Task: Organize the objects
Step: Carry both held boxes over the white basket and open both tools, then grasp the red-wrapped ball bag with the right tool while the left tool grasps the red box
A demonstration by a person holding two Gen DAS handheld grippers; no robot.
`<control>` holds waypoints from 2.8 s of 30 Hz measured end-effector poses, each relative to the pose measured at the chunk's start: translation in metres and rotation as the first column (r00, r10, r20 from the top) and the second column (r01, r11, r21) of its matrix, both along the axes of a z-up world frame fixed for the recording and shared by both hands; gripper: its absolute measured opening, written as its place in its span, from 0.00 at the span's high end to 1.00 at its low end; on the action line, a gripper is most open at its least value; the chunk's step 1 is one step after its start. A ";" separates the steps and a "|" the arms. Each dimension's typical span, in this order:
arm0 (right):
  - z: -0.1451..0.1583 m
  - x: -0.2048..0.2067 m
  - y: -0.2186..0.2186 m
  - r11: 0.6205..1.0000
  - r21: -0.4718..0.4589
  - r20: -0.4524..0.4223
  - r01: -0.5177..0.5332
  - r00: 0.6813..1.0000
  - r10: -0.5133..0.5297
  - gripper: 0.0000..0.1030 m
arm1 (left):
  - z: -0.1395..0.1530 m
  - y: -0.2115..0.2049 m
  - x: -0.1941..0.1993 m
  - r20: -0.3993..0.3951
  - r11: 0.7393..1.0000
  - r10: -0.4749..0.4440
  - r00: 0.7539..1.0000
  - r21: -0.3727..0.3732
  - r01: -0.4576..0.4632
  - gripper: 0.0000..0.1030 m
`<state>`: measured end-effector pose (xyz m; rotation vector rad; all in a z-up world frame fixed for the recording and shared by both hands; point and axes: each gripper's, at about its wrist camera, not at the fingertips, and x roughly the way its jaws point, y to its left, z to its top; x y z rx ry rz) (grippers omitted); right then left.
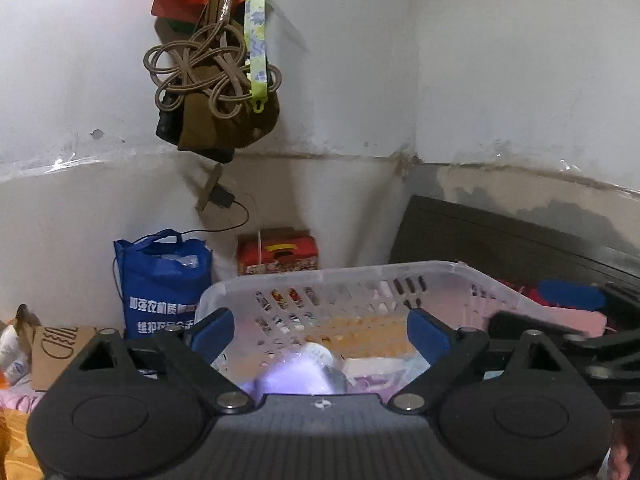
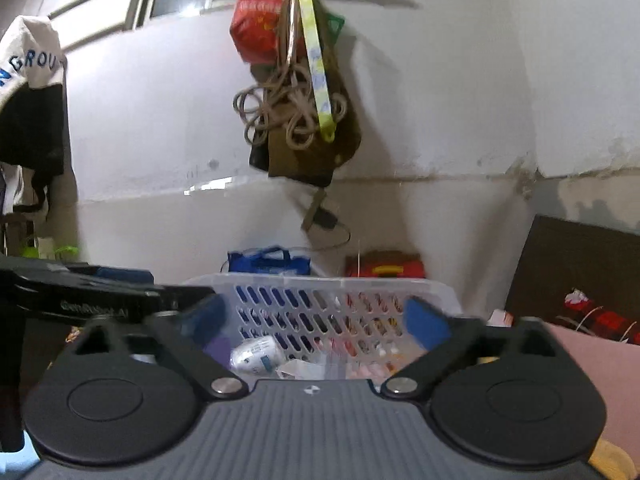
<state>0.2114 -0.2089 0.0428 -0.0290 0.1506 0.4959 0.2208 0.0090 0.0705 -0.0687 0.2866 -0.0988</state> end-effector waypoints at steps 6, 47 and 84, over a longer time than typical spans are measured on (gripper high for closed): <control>-0.030 -0.058 -0.036 0.995 0.075 -0.036 0.072 0.997 -0.069 0.00 | -0.025 0.000 -0.083 0.054 0.991 -0.071 0.996 -0.113 0.076 0.01; -0.109 -0.117 0.020 0.998 -0.015 -0.226 -0.067 0.972 0.062 0.49 | -0.125 0.011 -0.178 0.006 0.995 -0.084 0.996 -0.058 0.084 0.35; -0.107 -0.140 -0.031 0.998 0.051 -0.204 -0.019 0.978 0.029 0.51 | -0.119 -0.022 -0.192 0.023 0.995 -0.091 0.996 -0.030 0.092 0.67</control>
